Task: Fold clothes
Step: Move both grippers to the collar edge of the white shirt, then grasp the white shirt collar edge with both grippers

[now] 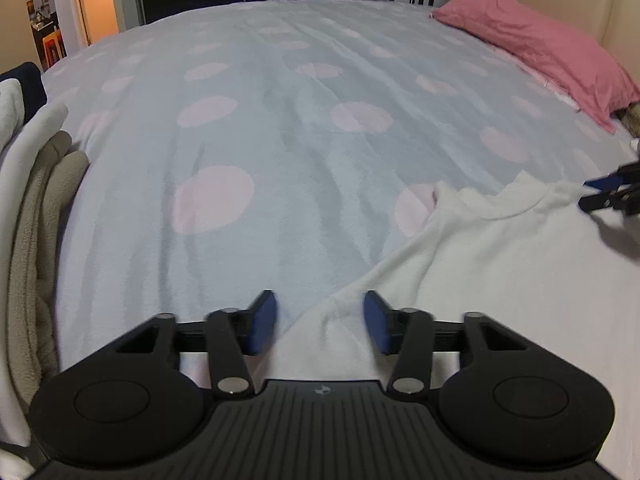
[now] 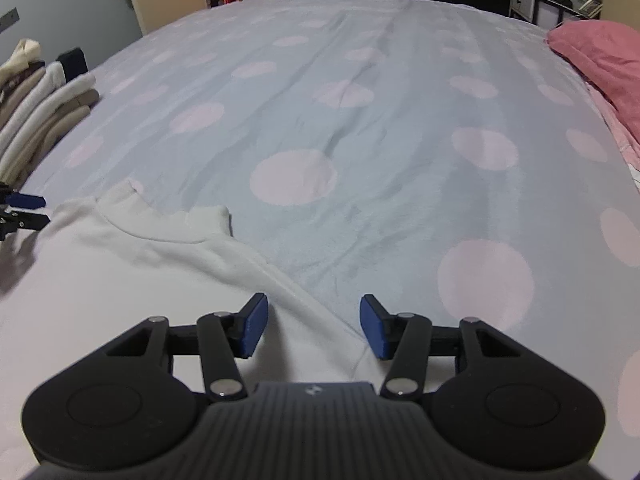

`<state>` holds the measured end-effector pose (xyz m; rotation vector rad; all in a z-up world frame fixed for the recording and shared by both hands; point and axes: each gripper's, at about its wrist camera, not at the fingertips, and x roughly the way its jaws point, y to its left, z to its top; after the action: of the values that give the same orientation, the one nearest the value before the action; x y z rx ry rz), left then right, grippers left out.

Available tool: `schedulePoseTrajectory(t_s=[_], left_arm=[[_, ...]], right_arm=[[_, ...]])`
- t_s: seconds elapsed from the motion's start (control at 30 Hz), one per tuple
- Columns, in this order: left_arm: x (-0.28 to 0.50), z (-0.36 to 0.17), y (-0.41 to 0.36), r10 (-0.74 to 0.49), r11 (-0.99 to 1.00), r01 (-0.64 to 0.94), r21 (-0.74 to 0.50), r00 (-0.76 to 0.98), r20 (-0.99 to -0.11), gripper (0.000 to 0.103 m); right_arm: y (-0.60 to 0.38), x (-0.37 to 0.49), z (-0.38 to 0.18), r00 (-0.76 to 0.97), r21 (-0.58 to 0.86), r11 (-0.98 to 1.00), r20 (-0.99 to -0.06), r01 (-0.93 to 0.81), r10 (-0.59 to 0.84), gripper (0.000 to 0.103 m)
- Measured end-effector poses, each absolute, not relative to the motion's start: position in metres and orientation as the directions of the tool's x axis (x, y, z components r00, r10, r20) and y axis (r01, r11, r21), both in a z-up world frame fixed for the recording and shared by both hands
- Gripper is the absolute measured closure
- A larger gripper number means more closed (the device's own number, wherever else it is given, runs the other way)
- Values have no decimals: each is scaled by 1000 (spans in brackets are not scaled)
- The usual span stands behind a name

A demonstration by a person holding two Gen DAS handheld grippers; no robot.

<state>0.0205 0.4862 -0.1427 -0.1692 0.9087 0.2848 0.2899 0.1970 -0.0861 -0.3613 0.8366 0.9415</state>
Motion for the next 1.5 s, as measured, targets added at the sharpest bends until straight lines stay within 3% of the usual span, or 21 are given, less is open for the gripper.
schedulePoseTrajectory(t_s=[0.03,0.07,0.13,0.33,0.47,0.7,0.8,0.9,0.97,1.1,1.33,1.4,1.43,1.5], left_arm=[[21,-140,484,178,948,-317,-22,587,-790,88],[21,-138,483,185,947,-321,-20,593,-784,92],[22,-133,479,198,944,-329,-15,604,-772,97],[22,-104,477,273,928,-372,18,646,-713,98],[26,-84,480,306,923,-383,33,679,-667,98],[42,-132,477,309,927,-360,110,561,-769,98],[45,-146,477,300,926,-361,108,533,-791,96],[42,-131,481,256,938,-343,55,574,-778,80],[42,-122,480,235,947,-320,37,606,-760,73],[62,-114,472,134,965,-256,-51,653,-746,65],[109,-144,450,15,964,-214,-156,634,-773,67],[116,-152,444,10,968,-201,-148,624,-781,74],[118,-155,440,22,972,-196,-129,623,-782,84],[115,-154,436,37,977,-180,-114,669,-742,89]], right_arm=[[199,290,-86,317,67,557,-762,-828,564,56],[201,290,-86,321,61,553,-760,-831,565,75],[206,290,-85,327,47,546,-756,-837,567,97],[220,291,-84,346,6,523,-743,-852,573,98],[220,296,-60,423,-30,558,-686,-829,592,98],[238,302,-106,345,-44,541,-813,-840,469,98],[237,304,-109,331,-18,543,-810,-840,485,97],[236,306,-109,320,11,545,-799,-839,509,87],[233,305,-99,313,34,531,-776,-847,548,68],[240,303,-91,260,99,490,-748,-866,611,62],[265,295,-99,237,97,442,-732,-892,639,61],[273,293,-102,230,96,428,-727,-899,647,62],[276,292,-103,227,96,421,-725,-902,651,62],[284,290,-106,220,95,406,-720,-909,658,78]])
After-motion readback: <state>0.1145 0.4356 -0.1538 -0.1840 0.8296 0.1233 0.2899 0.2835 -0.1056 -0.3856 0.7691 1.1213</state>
